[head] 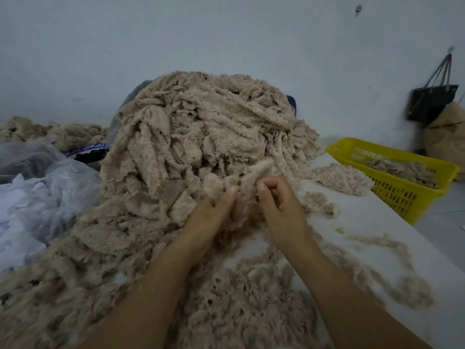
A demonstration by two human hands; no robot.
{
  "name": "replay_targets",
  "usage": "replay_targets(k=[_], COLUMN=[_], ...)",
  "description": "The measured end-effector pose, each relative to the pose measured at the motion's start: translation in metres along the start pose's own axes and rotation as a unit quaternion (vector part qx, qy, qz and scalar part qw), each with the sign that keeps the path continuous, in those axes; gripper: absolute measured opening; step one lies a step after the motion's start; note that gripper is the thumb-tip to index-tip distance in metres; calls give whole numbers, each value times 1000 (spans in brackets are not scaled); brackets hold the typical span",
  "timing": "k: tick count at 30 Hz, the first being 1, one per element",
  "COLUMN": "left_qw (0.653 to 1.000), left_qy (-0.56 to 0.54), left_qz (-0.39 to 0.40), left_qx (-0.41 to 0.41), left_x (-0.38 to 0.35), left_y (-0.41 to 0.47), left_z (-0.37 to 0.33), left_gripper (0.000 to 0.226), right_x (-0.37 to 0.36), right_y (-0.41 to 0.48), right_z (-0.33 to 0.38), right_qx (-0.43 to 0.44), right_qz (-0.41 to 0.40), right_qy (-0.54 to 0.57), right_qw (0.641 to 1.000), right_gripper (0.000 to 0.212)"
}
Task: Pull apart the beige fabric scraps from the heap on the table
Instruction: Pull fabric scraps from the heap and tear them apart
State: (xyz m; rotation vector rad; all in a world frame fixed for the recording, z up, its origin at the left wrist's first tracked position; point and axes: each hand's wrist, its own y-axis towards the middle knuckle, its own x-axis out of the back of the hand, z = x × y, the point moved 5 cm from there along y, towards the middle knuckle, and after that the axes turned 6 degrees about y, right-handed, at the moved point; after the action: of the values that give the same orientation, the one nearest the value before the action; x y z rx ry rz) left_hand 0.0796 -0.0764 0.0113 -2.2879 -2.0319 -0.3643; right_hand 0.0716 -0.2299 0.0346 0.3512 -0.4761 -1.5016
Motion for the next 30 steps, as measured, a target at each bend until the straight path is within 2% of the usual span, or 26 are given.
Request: replay_targets(k=[2,4,6,9,11,14,16,20,22,23,24,27,29,30], left_qw=[998,998,994,986,984,985,987,993,995,996,996,996,993,992], left_qy=[65,48,50,109,149,149,116,81,77,66,53,5,-29,-39], left_qz=[20,-20,-82,-123,-97,-89,-107,-82,-65,-56,-50,-53,-43,-34], left_qx=[8,34,49,34,10,7,22,27,26,31,42,73,110,113], left_x=[-4,1,9,13,6,3,7,4,2,1,1,2,1,0], left_y=[-1,-1,3,4,1,-2,-2,-3,-3,-4,-4,-4,-3,-3], left_z=[4,7,8,8,5,3,5,5,5,4,4,8,14,15], left_gripper=[68,47,27,34,40,38,35,33,28,20,21,46,71,68], right_x=[-6,-7,-2,2,-6,-14,-11,-5,-2,1,5,19,26,26], right_y=[-2,-3,-2,0,-2,-4,-4,-3,-1,2,2,4,3,3], right_z=[3,1,-3,-12,-13,-14,-23,-29,-28,-31,-28,-30,-30,-31], right_qx=[8,-10,-33,-73,-75,-110,-184,-213,-204,-192,-190,-198,-204,-216], right_qz=[27,37,12,17,73,86,53,35,12,-8,-41,-113,-148,-152], right_qy=[-5,11,31,45,10,2,75,144,105,84,63,83,106,116], right_qw=[1000,999,999,996,994,990,979,966,973,978,979,970,962,958], right_gripper=[22,25,21,18,25,13,47,65,61,45,30,37,38,41])
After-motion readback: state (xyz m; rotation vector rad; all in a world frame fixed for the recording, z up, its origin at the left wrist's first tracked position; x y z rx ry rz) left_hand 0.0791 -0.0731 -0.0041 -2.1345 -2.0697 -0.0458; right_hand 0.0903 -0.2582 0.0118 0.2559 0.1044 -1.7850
